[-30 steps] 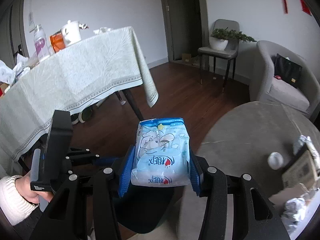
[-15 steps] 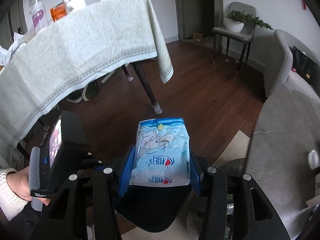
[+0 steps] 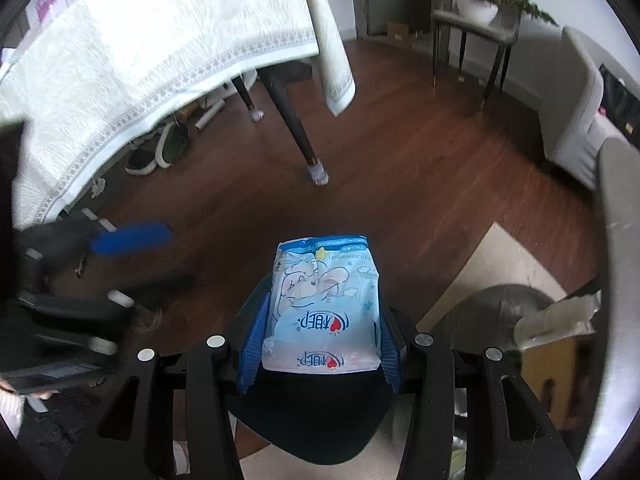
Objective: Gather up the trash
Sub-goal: 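Carry the tissue pack with the right gripper over the green bin while the left tool follows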
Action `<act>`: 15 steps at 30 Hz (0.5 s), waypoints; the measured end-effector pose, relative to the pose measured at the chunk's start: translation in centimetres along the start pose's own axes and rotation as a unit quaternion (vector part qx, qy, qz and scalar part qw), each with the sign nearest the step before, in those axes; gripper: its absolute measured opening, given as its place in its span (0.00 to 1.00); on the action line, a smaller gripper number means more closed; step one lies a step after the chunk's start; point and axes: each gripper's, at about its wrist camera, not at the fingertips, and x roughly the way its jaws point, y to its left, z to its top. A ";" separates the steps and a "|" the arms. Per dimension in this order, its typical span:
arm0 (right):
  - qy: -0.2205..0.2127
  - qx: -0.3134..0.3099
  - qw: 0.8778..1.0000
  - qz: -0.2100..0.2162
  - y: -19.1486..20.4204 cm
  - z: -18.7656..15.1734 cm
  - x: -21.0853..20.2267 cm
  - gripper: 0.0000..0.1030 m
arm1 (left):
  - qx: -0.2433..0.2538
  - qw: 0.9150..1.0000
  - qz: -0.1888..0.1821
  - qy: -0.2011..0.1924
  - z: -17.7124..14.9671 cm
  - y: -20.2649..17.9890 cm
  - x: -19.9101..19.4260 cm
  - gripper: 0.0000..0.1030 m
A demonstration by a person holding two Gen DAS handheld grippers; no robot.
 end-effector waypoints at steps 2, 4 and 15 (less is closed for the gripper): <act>0.012 0.001 1.000 0.000 0.4 -0.2 1.2 0.48 | -0.001 1.000 0.013 -0.027 0.5 0.3 -1.3 0.53; 0.022 0.001 1.000 0.003 0.8 -0.4 2.1 0.48 | -0.003 0.999 0.020 -0.048 0.9 0.5 -2.4 0.53; 0.083 0.006 0.997 0.005 1.7 -2.7 7.4 0.48 | 0.011 0.991 0.030 -0.127 2.3 -0.9 -6.9 0.46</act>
